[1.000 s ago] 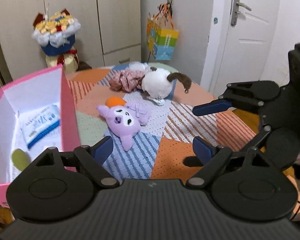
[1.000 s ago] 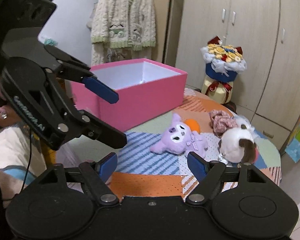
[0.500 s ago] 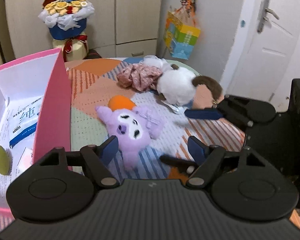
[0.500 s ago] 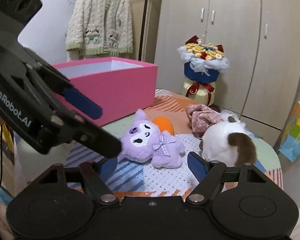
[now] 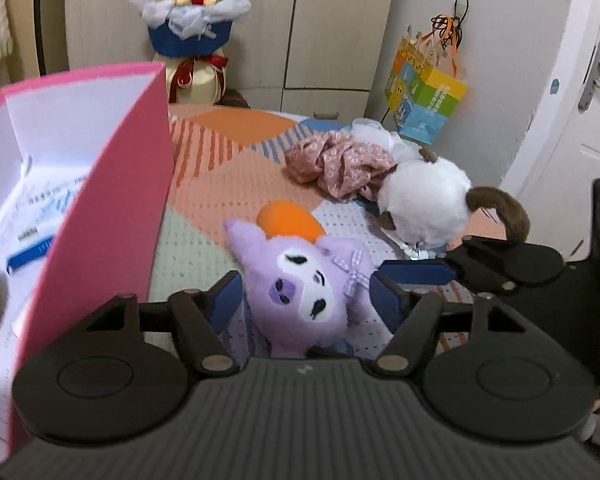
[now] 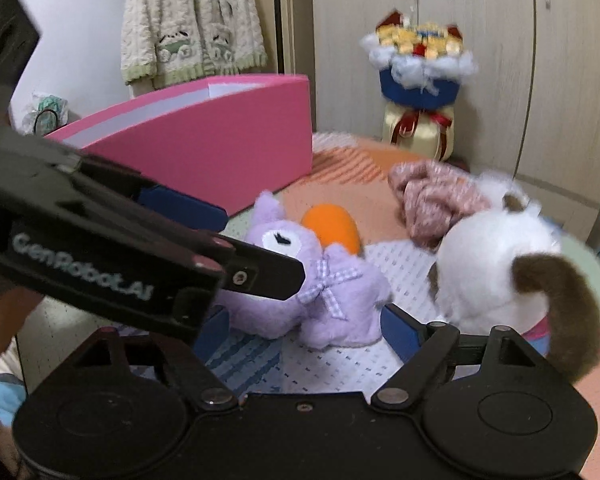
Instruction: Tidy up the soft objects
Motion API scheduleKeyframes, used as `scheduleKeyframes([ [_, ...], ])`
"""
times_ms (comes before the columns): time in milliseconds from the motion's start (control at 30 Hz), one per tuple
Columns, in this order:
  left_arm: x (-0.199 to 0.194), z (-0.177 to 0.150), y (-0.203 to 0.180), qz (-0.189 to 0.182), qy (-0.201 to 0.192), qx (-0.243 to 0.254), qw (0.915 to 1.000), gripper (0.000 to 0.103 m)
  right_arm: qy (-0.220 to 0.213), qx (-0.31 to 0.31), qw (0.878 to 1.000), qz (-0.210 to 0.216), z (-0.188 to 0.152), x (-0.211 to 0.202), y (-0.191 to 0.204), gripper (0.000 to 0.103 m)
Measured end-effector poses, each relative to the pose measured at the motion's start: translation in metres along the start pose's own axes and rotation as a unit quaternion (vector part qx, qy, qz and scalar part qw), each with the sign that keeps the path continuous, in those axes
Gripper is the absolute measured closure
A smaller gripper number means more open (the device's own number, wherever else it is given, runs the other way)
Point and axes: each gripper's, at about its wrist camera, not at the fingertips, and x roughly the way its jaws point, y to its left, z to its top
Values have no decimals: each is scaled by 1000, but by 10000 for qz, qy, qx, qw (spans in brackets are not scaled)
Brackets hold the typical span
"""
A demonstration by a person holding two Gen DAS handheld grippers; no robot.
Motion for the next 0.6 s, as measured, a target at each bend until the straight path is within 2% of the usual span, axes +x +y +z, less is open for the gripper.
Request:
scheduleKeyframes([
  [33, 2, -2, 0, 18, -9, -35, 10000, 52, 24, 45, 10000, 21, 0, 3, -1, 13],
  [67, 4, -4, 2, 83, -13, -154, 9998, 55, 43, 92, 9999, 63, -1, 5, -3, 12],
  [167, 8, -9, 9, 37, -96, -637, 9979, 56, 67, 232, 9995, 178, 0, 13, -6, 9],
  [267, 9, -10, 17, -41, -101, -918, 9957, 56, 26, 203, 9997, 168, -1, 15, -2, 8],
  [433, 13, -12, 20, -90, 22, -963, 9953, 50, 96, 144, 9998, -74, -3, 13, 8, 8],
  [500, 19, -14, 21, -227, 201, -1069, 9938, 51, 103, 191, 9996, -205, -4, 11, 11, 8],
  [600, 19, -17, 18, -209, 129, -1034, 9943, 53, 95, 210, 9991, -354, -5, 9, 16, 9],
])
